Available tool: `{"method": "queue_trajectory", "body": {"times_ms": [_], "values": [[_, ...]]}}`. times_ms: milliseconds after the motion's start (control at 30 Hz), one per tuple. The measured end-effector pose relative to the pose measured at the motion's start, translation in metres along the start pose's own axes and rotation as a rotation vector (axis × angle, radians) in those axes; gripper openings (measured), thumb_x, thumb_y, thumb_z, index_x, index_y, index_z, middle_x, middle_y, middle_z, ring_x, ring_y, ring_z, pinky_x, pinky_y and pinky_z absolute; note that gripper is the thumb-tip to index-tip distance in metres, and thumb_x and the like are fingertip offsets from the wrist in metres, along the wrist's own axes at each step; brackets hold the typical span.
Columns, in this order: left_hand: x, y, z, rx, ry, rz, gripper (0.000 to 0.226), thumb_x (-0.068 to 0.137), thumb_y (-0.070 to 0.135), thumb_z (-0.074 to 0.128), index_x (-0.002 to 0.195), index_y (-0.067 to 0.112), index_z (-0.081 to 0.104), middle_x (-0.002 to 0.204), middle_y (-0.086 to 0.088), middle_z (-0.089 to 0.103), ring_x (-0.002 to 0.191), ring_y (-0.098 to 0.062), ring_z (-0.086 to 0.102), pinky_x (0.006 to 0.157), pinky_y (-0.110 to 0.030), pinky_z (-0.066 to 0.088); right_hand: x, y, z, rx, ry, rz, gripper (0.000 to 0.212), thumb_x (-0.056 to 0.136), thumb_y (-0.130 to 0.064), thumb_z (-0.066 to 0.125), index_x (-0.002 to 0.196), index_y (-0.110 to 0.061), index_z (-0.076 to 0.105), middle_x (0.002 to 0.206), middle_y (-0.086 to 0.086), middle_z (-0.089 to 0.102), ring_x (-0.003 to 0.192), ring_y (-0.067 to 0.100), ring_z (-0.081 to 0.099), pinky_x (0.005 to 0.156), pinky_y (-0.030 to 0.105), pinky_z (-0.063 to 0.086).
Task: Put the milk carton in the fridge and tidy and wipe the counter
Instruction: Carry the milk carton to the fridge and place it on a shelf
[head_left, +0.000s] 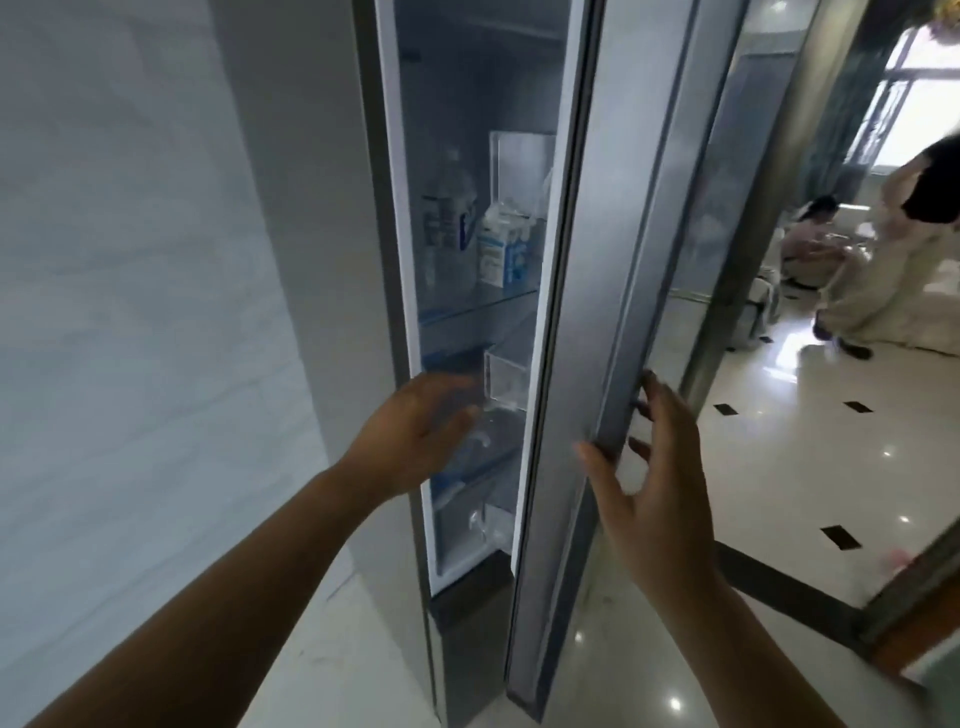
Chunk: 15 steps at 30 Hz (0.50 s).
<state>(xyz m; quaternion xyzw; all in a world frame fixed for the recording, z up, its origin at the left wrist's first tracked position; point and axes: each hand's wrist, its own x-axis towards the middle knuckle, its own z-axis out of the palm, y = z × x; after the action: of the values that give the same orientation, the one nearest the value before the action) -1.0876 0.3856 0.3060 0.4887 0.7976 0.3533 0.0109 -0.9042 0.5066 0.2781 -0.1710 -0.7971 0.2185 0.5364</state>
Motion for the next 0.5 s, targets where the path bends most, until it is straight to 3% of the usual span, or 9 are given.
{"method": "queue_trajectory", "body": {"times_ms": [100,233,400,500], "values": [[0.000,-0.015,-0.015,0.050,0.087,-0.053,0.040,0.093,0.041,0.044,0.130,0.029,0.046,0.137,0.005,0.049,0.112,-0.011,0.049,0.088,-0.020,0.036,0.010,0.001,0.032,-0.004,-0.024,-0.042,0.073,0.083,-0.034,0.063,0.139,-0.002,0.028,0.143,0.018,0.036,0.130,0.020,0.041,0.090,0.043,0.053],[0.001,-0.020,-0.028,0.070,0.188,-0.096,0.048,0.089,0.048,0.040,0.133,0.029,0.043,0.141,0.006,0.045,0.123,-0.014,0.046,0.090,-0.021,0.035,0.021,0.006,0.064,0.008,-0.064,-0.082,0.078,0.083,-0.045,0.057,0.142,-0.008,0.021,0.148,0.019,0.022,0.134,0.032,0.034,0.100,0.046,0.046],[0.004,-0.025,-0.030,0.118,0.271,-0.150,0.054,0.085,0.051,0.037,0.134,0.028,0.043,0.139,0.007,0.047,0.122,-0.009,0.045,0.089,-0.014,0.032,0.040,0.025,0.092,0.054,-0.200,-0.154,0.078,0.083,-0.052,0.052,0.144,-0.015,0.022,0.154,0.013,0.013,0.142,0.025,0.019,0.110,0.019,0.023],[0.008,-0.024,-0.023,0.114,0.328,-0.262,0.055,0.083,0.058,0.033,0.132,0.035,0.042,0.141,0.011,0.044,0.124,-0.011,0.045,0.092,-0.018,0.036,0.063,0.041,0.106,0.037,-0.266,-0.202,0.076,0.084,-0.054,0.051,0.146,-0.019,0.023,0.156,0.010,0.010,0.143,0.026,0.015,0.106,0.030,0.029]]}}
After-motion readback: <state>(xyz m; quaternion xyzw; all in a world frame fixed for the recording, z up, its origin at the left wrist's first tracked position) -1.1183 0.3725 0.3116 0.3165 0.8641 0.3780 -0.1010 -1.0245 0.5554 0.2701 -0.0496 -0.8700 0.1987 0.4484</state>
